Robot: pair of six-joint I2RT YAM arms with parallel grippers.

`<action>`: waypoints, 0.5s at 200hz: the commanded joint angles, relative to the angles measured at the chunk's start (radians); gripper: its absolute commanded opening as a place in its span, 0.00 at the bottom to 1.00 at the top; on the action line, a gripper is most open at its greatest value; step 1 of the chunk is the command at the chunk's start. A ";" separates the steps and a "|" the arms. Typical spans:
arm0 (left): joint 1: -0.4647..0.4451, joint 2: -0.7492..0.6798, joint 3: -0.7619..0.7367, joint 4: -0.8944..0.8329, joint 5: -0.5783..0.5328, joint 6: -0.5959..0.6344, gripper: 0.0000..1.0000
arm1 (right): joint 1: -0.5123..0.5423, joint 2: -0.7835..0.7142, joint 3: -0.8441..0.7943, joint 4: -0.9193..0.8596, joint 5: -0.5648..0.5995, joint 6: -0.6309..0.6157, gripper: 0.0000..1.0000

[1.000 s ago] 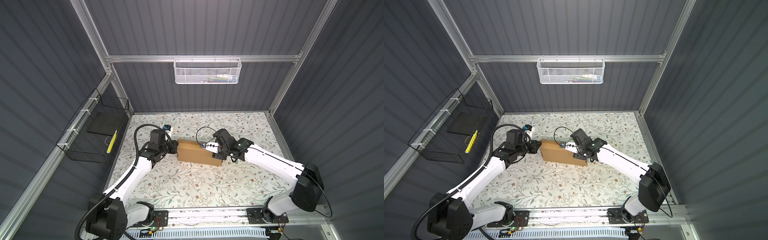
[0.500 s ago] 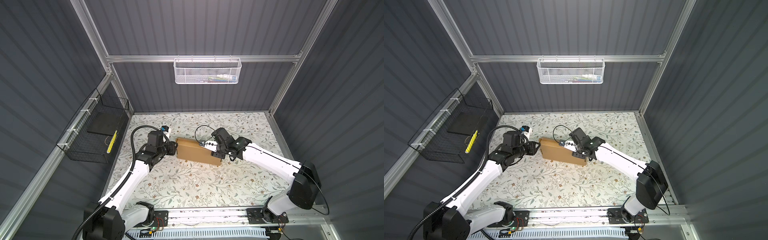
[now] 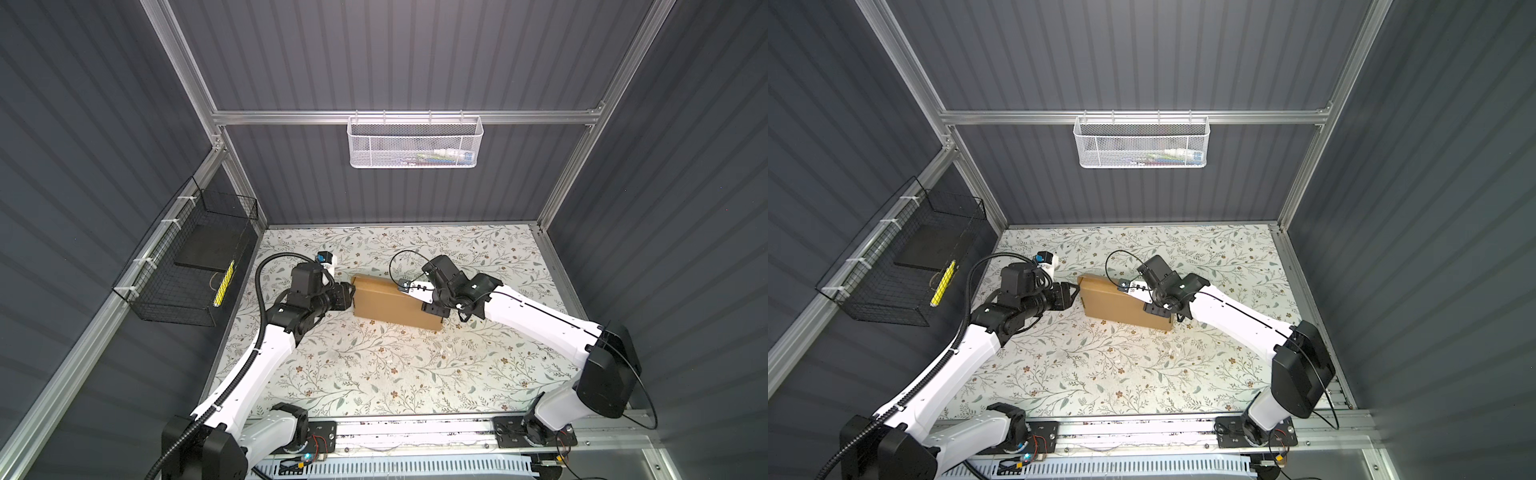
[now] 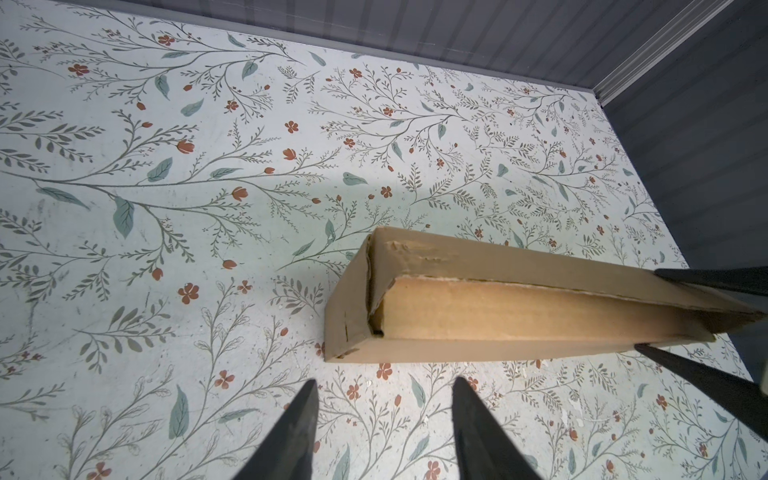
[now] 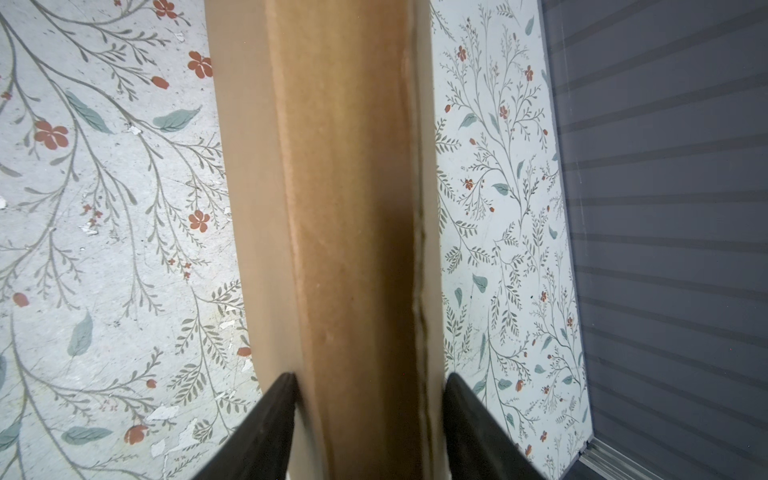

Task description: Fold the paper box

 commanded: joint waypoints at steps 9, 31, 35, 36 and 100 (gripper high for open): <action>0.057 0.006 0.034 0.035 0.087 -0.055 0.56 | 0.007 0.010 0.014 -0.024 -0.003 0.022 0.57; 0.117 0.008 0.024 0.081 0.176 -0.094 0.57 | 0.010 0.013 0.016 -0.025 -0.002 0.023 0.57; 0.124 0.010 0.023 0.089 0.179 -0.099 0.57 | 0.011 0.015 0.018 -0.024 -0.002 0.023 0.56; 0.125 0.009 0.024 0.090 0.180 -0.100 0.57 | 0.011 0.015 0.018 -0.025 -0.002 0.024 0.56; 0.138 0.097 0.013 0.212 0.288 -0.167 0.59 | 0.019 0.029 0.030 -0.023 0.003 0.024 0.56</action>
